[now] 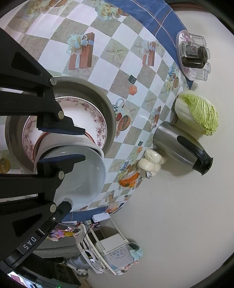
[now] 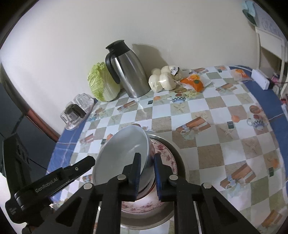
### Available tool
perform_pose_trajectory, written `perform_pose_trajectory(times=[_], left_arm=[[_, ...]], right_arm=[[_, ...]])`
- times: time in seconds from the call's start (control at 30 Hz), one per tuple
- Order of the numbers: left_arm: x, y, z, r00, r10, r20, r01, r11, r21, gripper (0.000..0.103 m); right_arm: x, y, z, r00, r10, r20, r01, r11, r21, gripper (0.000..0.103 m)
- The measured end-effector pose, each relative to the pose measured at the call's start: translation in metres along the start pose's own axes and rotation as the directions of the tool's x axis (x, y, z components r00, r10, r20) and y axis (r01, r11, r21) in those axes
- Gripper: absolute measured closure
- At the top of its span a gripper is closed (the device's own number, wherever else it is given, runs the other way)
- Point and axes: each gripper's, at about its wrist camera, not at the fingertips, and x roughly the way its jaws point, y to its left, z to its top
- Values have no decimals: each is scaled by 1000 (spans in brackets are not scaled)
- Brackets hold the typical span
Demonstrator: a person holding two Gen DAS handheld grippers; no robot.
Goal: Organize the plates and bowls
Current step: 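Lower the white round bowl into the white square bowl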
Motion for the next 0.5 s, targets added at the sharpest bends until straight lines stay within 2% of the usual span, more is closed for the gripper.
perform_pose_trajectory(times=[0.23,0.5], left_arm=[[1,-3,-1,1000,1,-6,0,1000,13,81],[0,-8,-2,1000,0,-3,0,999,32,81]], right_arm=[[3,-7,1,999,33,1,-33,999,23,89],[20,-15,-4,997,60,-54,-56,996,67,93]])
